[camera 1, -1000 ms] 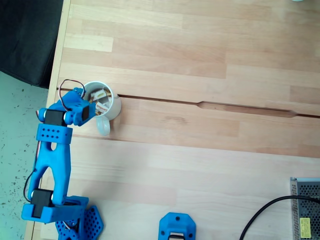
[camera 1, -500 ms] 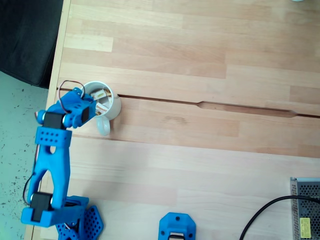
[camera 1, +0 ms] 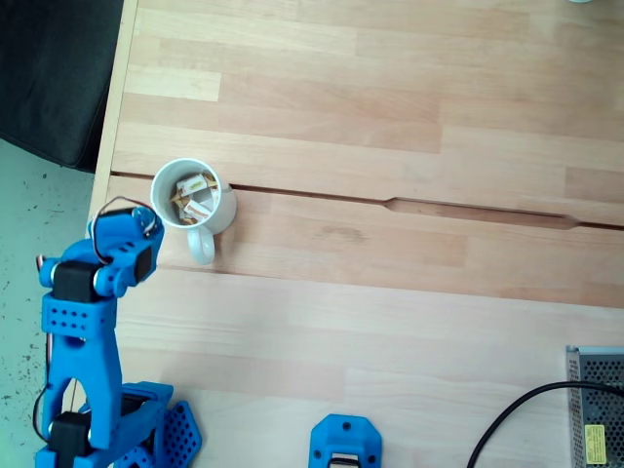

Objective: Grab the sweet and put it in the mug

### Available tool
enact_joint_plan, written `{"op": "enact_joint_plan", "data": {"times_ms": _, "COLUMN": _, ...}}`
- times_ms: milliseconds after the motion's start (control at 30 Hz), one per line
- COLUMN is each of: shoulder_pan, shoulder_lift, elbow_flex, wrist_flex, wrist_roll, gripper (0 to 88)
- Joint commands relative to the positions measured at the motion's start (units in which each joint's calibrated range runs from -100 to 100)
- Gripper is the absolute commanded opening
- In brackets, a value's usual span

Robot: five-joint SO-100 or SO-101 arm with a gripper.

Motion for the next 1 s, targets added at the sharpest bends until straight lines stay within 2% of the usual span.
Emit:
{"op": "enact_joint_plan", "data": {"times_ms": 0, "shoulder_pan": -0.33, "shoulder_lift": -7.18, "elbow_flex": 7.7, "wrist_flex": 0.4, "wrist_roll": 0.73, "gripper": 0.0}}
{"op": "enact_joint_plan", "data": {"times_ms": 233, "shoulder_pan": -0.33, "shoulder_lift": -25.16, "elbow_flex": 37.94, "wrist_flex": -1.78, "wrist_roll": 5.62, "gripper": 0.0}}
{"op": "enact_joint_plan", "data": {"times_ms": 467, "shoulder_pan": -0.33, "shoulder_lift": -52.27, "elbow_flex": 65.42, "wrist_flex": -13.23, "wrist_roll": 8.84, "gripper": 0.0}}
{"op": "enact_joint_plan", "data": {"times_ms": 633, "shoulder_pan": -0.33, "shoulder_lift": -69.05, "elbow_flex": 82.28, "wrist_flex": -18.63, "wrist_roll": 9.08, "gripper": 0.0}}
{"op": "enact_joint_plan", "data": {"times_ms": 833, "shoulder_pan": -0.4, "shoulder_lift": -87.56, "elbow_flex": 94.32, "wrist_flex": -21.13, "wrist_roll": 9.38, "gripper": 0.0}}
{"op": "enact_joint_plan", "data": {"times_ms": 967, "shoulder_pan": -0.4, "shoulder_lift": -89.71, "elbow_flex": 95.04, "wrist_flex": -21.21, "wrist_roll": 9.23, "gripper": 0.0}}
